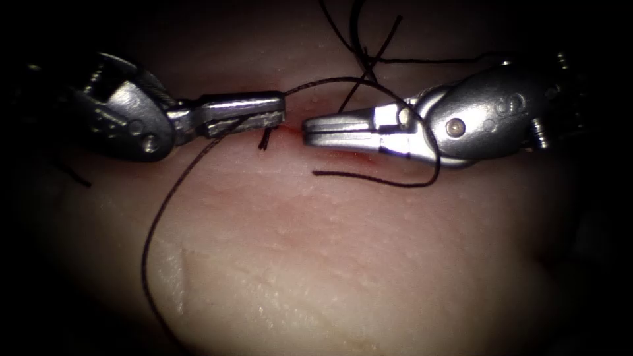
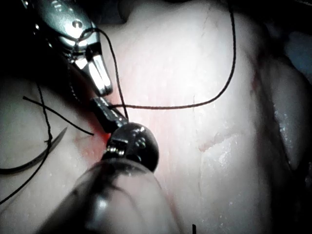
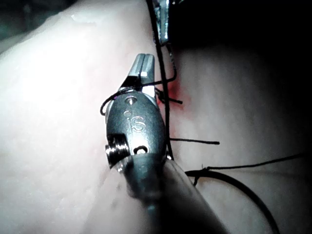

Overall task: Wound Closure
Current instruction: Left end-effector wraps suture two times counter-clockwise around right end-effector

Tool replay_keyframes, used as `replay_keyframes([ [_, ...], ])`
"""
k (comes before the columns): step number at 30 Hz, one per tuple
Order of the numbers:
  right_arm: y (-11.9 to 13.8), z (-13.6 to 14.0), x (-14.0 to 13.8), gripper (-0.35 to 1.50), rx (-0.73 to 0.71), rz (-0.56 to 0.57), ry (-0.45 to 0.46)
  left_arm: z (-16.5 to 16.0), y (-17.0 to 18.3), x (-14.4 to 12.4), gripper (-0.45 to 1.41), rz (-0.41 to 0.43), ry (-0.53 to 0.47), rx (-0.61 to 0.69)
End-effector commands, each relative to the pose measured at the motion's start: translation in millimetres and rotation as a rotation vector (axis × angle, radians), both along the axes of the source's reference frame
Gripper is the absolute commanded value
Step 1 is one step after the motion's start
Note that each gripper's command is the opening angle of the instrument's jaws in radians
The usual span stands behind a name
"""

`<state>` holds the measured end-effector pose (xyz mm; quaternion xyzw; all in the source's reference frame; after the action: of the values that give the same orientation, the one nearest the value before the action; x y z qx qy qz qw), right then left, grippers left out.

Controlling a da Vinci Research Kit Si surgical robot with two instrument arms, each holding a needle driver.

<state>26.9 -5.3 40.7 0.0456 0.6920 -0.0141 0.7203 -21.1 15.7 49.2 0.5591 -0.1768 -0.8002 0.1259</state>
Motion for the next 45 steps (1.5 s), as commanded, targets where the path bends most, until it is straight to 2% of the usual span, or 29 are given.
replay_keyframes([
  [1,-0.4,0.2,0.5,-0.35,0.003,0.003,0.005,0.6,-0.8,-0.4,-0.45,0.003,0.001,0.002],
  [7,1.0,-0.4,0.1,-0.35,0.016,0.053,0.043,1.5,-1.8,-0.5,-0.45,0.030,0.015,-0.004],
  [15,1.5,-0.8,0.2,-0.35,0.044,0.108,0.049,2.0,-2.5,-1.2,-0.45,0.038,0.010,-0.003],
  [18,1.4,-0.8,0.3,-0.35,0.059,0.138,0.023,1.9,-2.5,-1.8,-0.45,0.037,0.008,-0.002],
  [21,1.1,-0.7,0.4,-0.20,0.079,0.151,0.006,1.5,-2.7,-2.5,-0.45,0.036,0.005,0.000],
  [25,0.6,-0.3,0.9,0.17,0.095,0.177,-0.019,0.7,-3.1,-3.2,-0.45,0.036,0.002,0.003],
  [32,0.8,0.3,1.8,0.68,0.117,0.242,-0.065,-1.0,-4.4,-3.5,-0.45,0.049,0.004,0.010],
  [35,0.7,0.6,2.2,0.74,0.113,0.239,-0.087,-1.7,-4.3,-3.4,-0.45,0.051,0.002,0.010],
  [42,-0.9,1.9,3.0,0.74,0.095,0.184,-0.157,-3.9,-2.5,-3.2,-0.45,0.075,-0.038,0.022],
  [45,-1.4,2.3,3.0,0.84,0.089,0.180,-0.160,-4.2,-1.6,-3.0,-0.45,0.085,-0.055,0.025],
])
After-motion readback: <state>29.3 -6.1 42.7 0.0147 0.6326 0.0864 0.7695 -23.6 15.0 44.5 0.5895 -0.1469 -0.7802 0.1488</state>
